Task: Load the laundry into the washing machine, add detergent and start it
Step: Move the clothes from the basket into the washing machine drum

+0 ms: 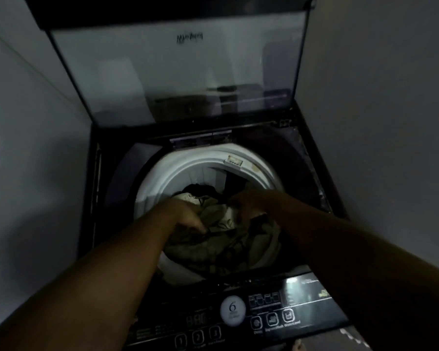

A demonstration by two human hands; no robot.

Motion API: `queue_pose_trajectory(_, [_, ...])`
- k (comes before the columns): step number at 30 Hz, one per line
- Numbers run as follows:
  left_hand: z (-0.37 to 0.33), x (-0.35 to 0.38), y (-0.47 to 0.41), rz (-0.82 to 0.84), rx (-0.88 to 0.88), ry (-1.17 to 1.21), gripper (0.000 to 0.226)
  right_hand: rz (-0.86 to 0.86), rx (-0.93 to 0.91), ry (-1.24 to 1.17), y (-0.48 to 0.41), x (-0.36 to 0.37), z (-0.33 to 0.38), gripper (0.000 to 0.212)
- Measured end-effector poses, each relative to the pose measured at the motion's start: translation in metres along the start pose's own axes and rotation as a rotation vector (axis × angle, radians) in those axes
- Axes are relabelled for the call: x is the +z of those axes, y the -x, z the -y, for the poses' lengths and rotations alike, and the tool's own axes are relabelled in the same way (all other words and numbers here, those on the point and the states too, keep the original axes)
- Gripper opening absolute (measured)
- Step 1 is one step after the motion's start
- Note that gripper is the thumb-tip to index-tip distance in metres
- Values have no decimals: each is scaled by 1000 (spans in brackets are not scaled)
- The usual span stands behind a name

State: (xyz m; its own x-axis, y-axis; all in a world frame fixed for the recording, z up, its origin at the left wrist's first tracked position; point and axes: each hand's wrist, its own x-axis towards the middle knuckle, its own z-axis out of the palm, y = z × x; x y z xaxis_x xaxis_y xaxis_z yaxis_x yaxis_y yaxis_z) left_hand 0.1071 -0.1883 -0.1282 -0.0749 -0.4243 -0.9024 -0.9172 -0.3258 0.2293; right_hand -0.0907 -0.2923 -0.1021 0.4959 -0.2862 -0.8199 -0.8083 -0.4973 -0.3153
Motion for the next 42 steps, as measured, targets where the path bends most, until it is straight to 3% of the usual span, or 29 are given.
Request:
queue_pose_trajectory(2, [-7, -22, 1, -191, 39, 70, 115, -103, -45, -57, 36, -25, 7, 67])
queue_pose_trajectory(6, [-70, -46, 76, -561, 190, 127, 85, -375, -154, -130, 102, -52, -11, 64])
queue_pose_trajectory(10, [-145, -54, 108, -783, 283, 193, 78, -633, -286, -233, 173, -55, -57, 59])
queue_pose_trajectory(14, [-253, -46, 118, -907, 415, 165, 75, -778, -223, -343, 233, -34, -131, 54])
queue_pose_trajectory(20, [-408, 15, 69, -690, 543, 116, 72, -732, 59, -458, 274, 54, -279, 62])
queue_pose_trajectory(25, [-472, 81, -15, -472, 522, 88, 72, -665, 250, -519, 265, 145, -370, 63])
queue_pose_trajectory(31, [-476, 165, -136, -315, 396, 157, 65, -540, 302, -631, 201, 250, -438, 58])
queue_pose_trajectory(36, [-457, 230, -228, -158, 263, 294, 39, -450, 283, -728, 125, 319, -472, 60])
queue_pose_trajectory(39, [-446, 258, -277, -107, 178, 370, 65, -412, 269, -741, 78, 344, -485, 66])
queue_pose_trajectory(42, [-435, 283, -326, -84, 121, 389, 70, -429, 269, -708, 24, 363, -500, 77])
